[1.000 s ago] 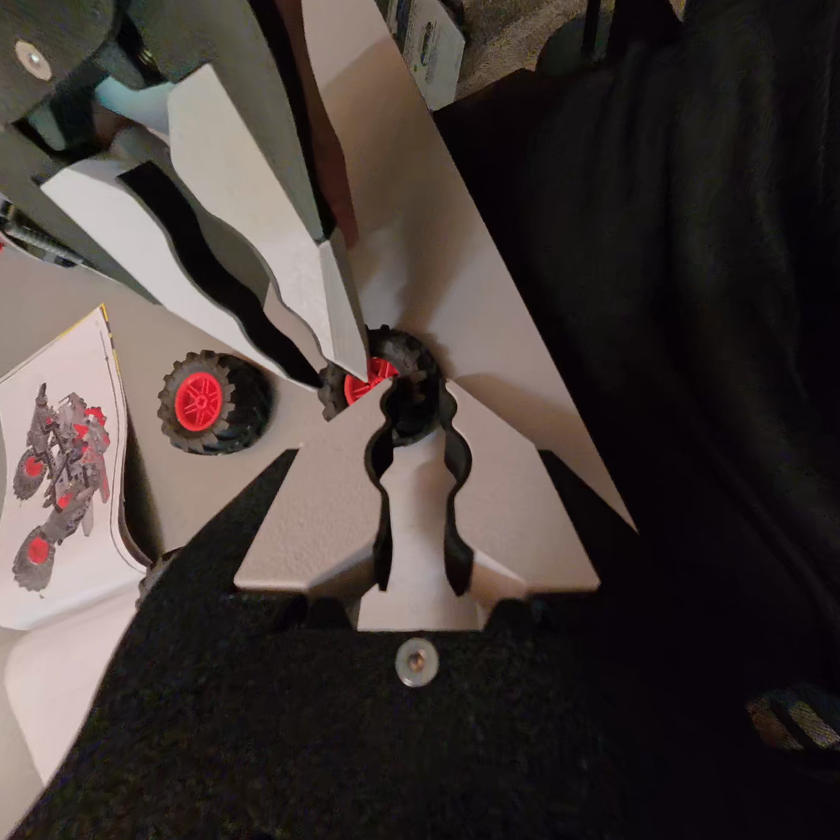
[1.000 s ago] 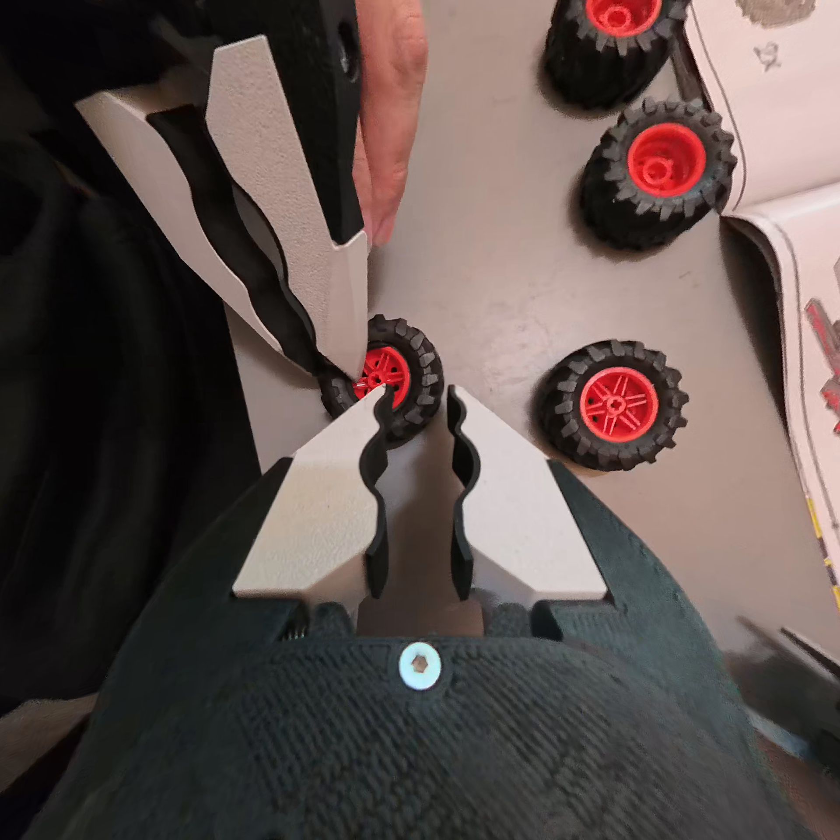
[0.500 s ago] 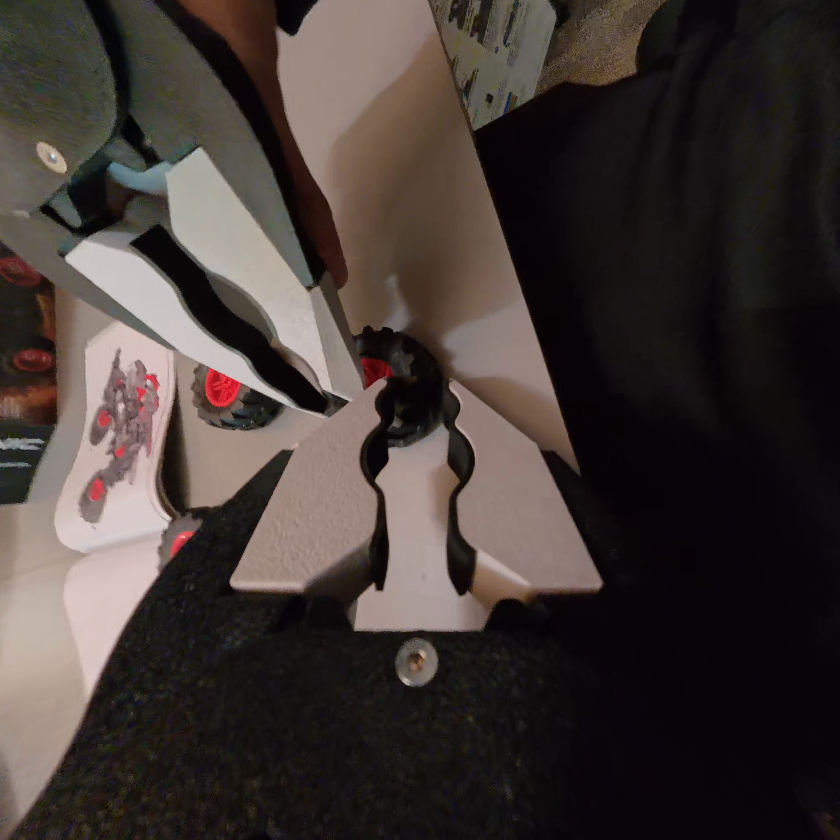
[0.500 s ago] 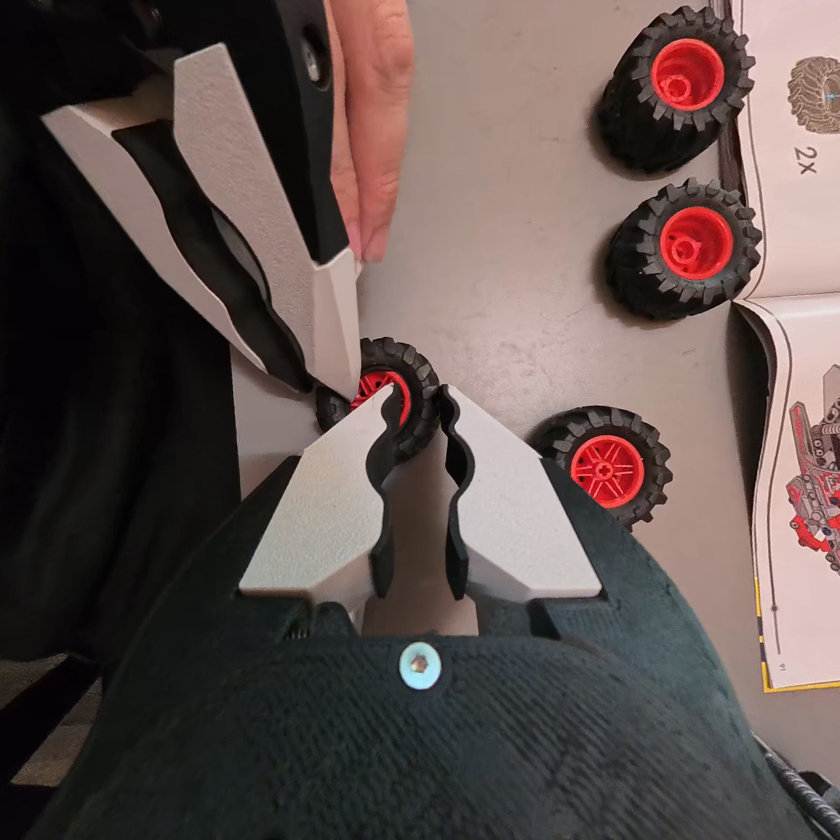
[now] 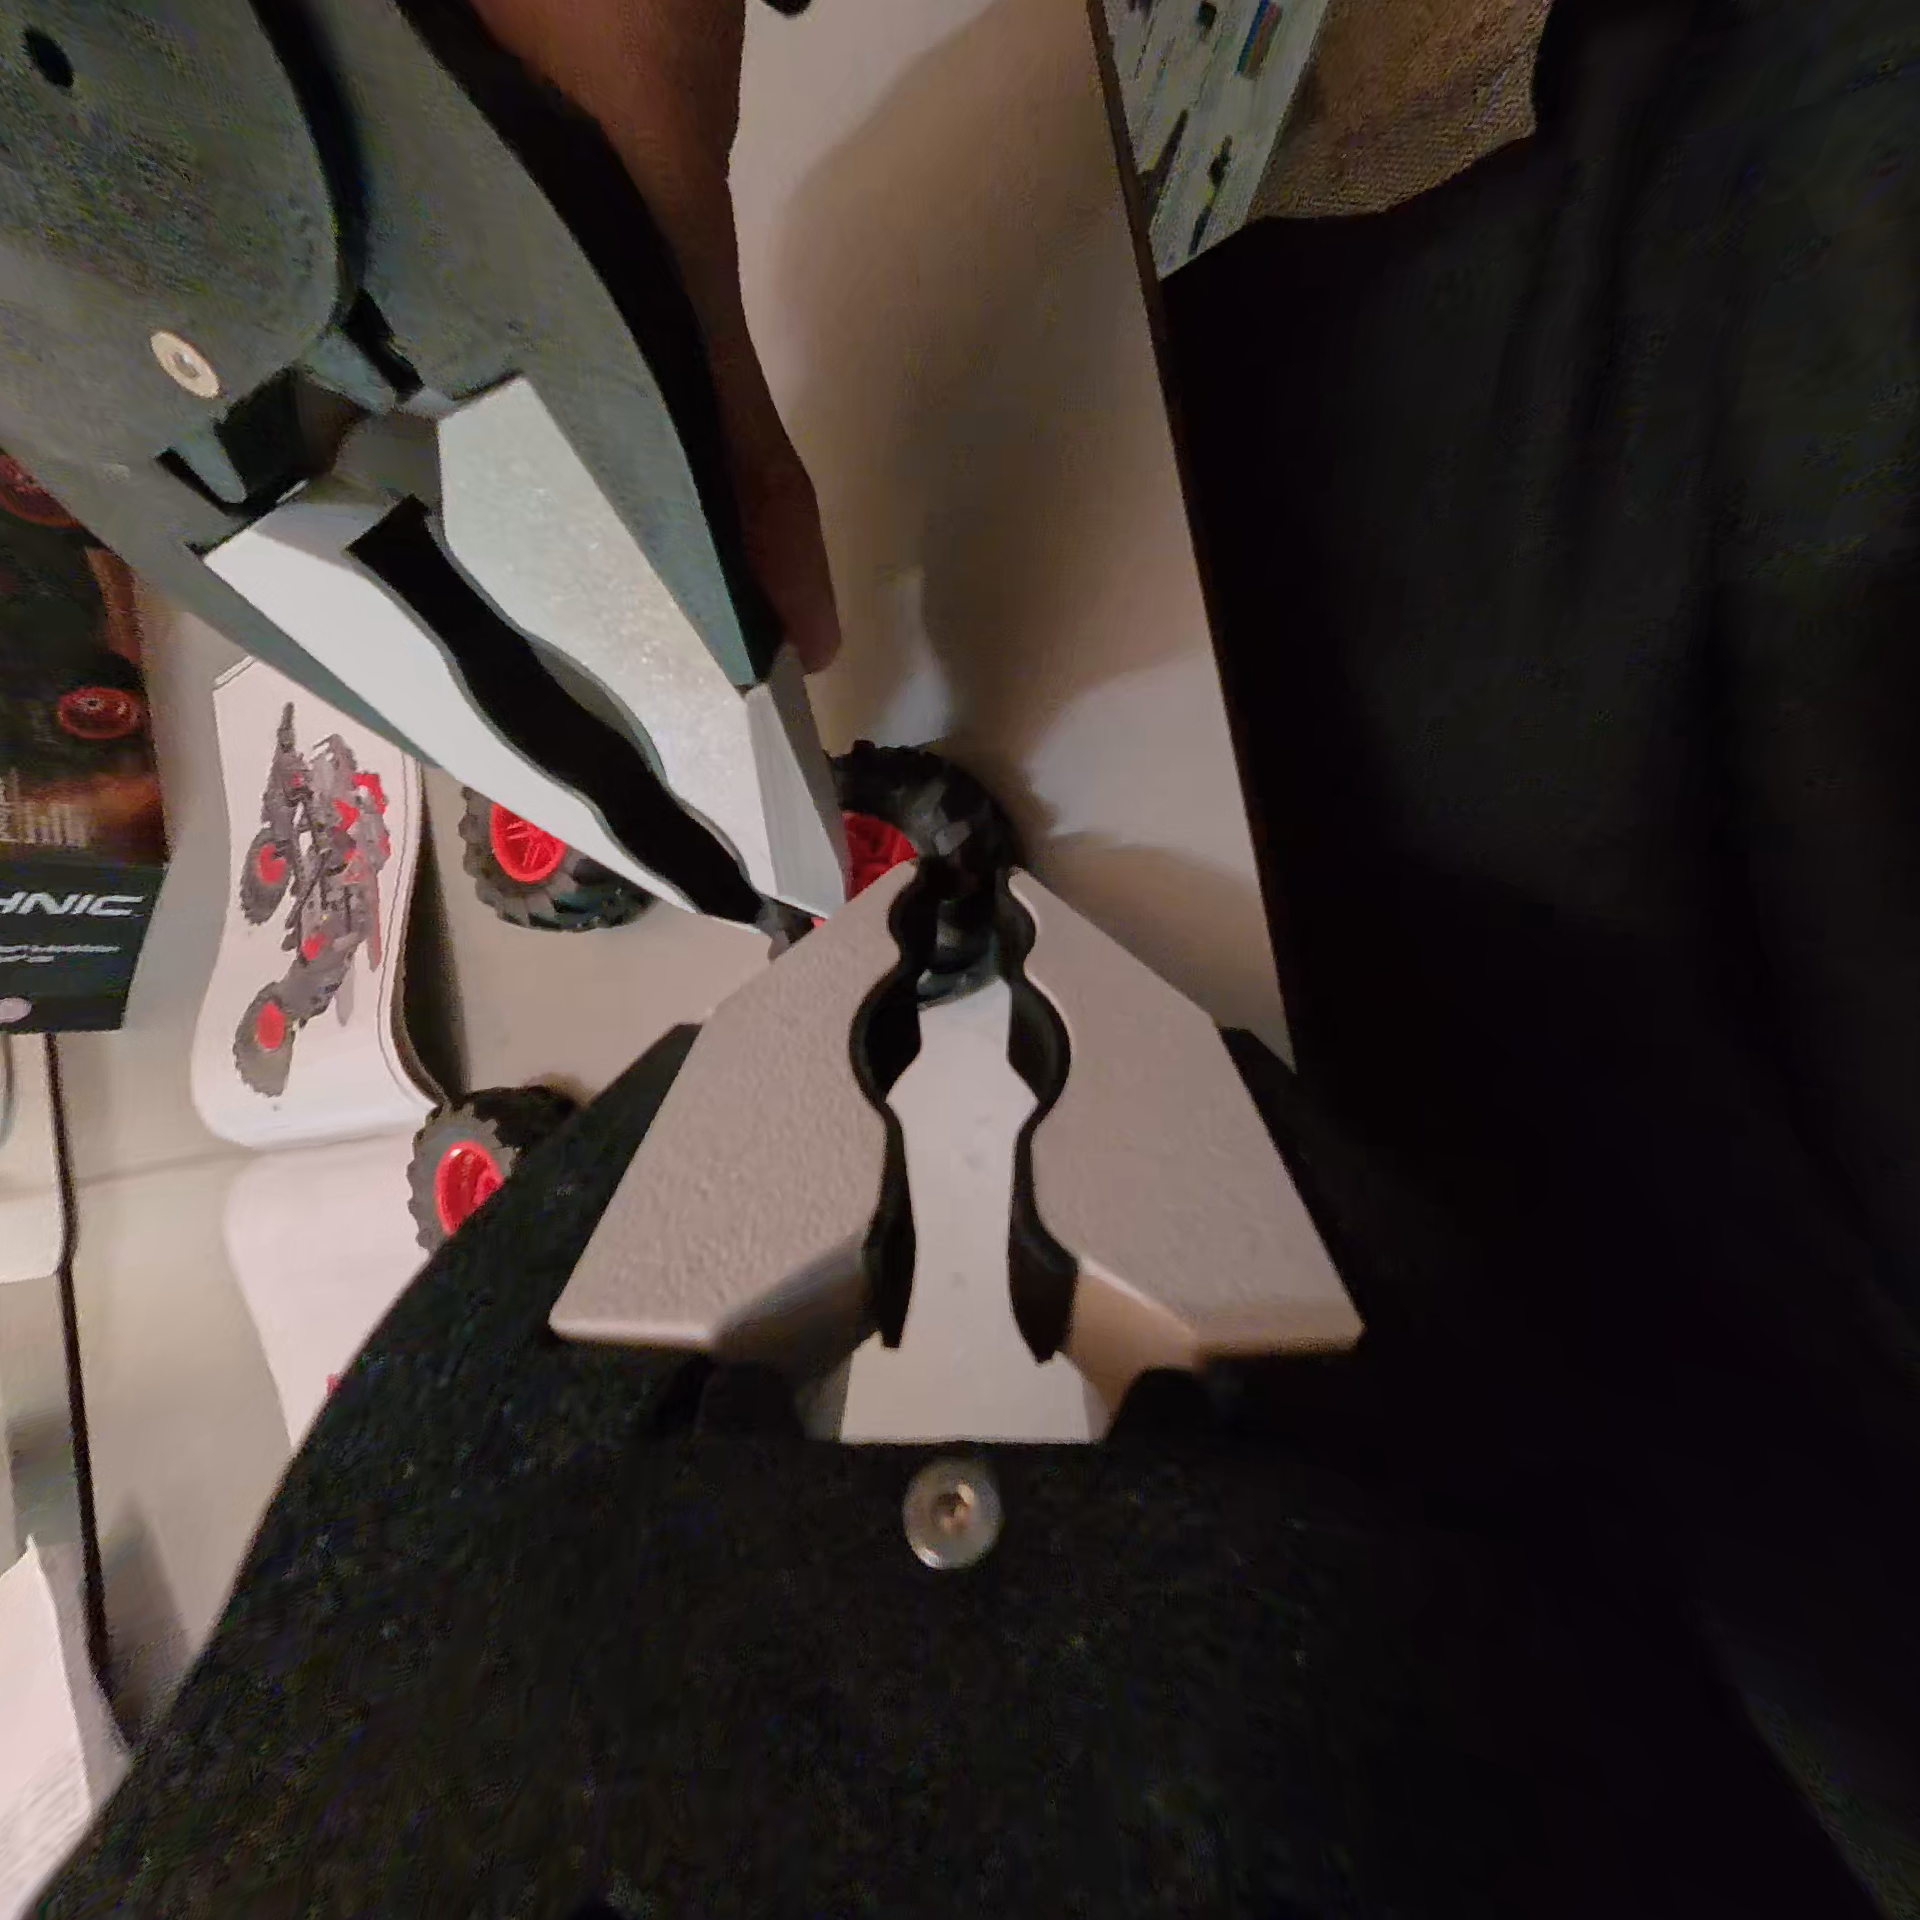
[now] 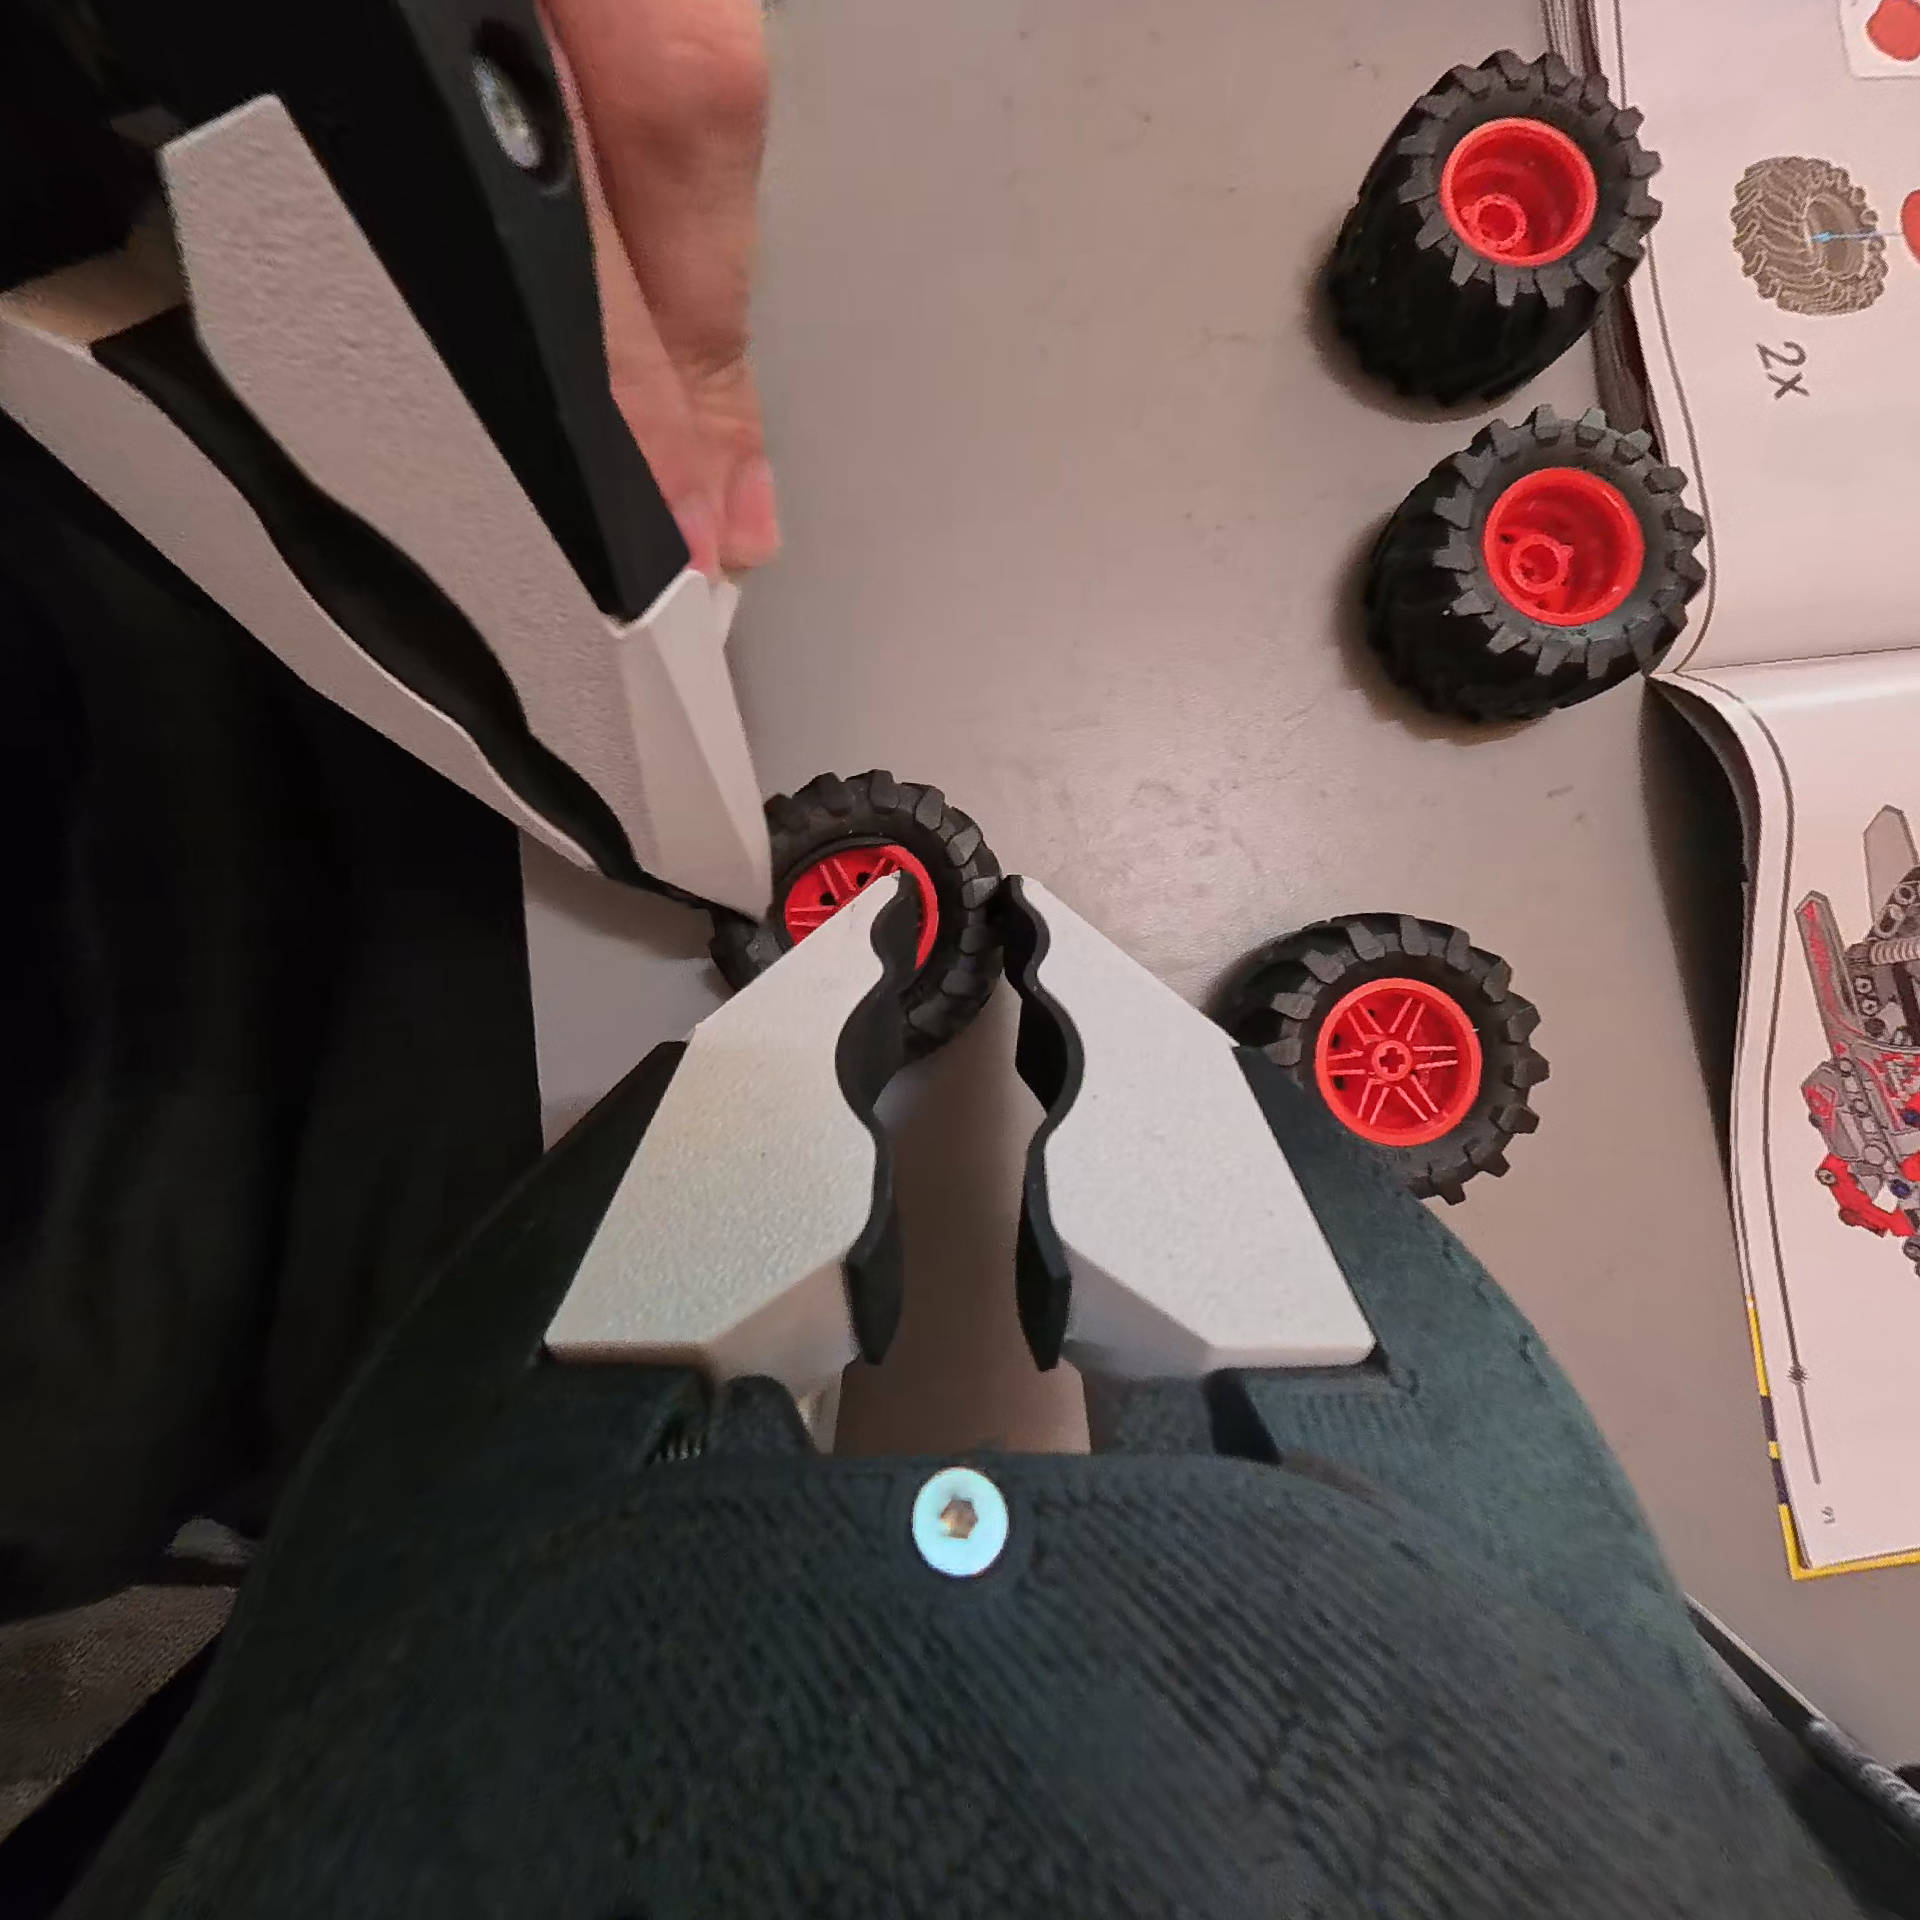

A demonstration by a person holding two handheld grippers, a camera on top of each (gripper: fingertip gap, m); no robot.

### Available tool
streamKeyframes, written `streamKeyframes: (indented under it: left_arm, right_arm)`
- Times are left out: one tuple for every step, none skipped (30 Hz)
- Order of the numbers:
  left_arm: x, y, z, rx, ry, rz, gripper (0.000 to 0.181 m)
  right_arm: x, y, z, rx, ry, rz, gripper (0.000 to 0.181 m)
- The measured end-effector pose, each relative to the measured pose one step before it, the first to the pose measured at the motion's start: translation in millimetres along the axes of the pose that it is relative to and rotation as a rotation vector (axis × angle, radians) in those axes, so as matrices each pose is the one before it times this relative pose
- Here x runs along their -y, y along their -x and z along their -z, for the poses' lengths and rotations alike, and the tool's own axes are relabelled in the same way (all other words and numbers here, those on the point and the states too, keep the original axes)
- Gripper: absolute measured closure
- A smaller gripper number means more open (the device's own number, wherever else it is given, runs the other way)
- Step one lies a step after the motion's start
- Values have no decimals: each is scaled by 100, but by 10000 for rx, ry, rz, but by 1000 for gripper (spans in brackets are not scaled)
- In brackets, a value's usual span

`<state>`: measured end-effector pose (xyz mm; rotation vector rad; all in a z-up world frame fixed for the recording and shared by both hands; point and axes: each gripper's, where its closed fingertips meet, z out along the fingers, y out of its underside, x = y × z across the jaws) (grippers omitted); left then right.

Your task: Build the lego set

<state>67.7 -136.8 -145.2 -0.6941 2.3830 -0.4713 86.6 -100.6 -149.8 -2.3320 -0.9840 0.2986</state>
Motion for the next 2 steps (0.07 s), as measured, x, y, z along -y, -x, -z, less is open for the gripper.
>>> streamKeyframes:
  left_arm:
    - [717,-1743,246,-1001,-371,-375,175]
    - [759,-1833,130,-1115,-419,-312,181]
  right_arm:
    - [15,-129,-19,-105,67,13,166]
    - [109,-440,-63,-243,-24,-90,166]
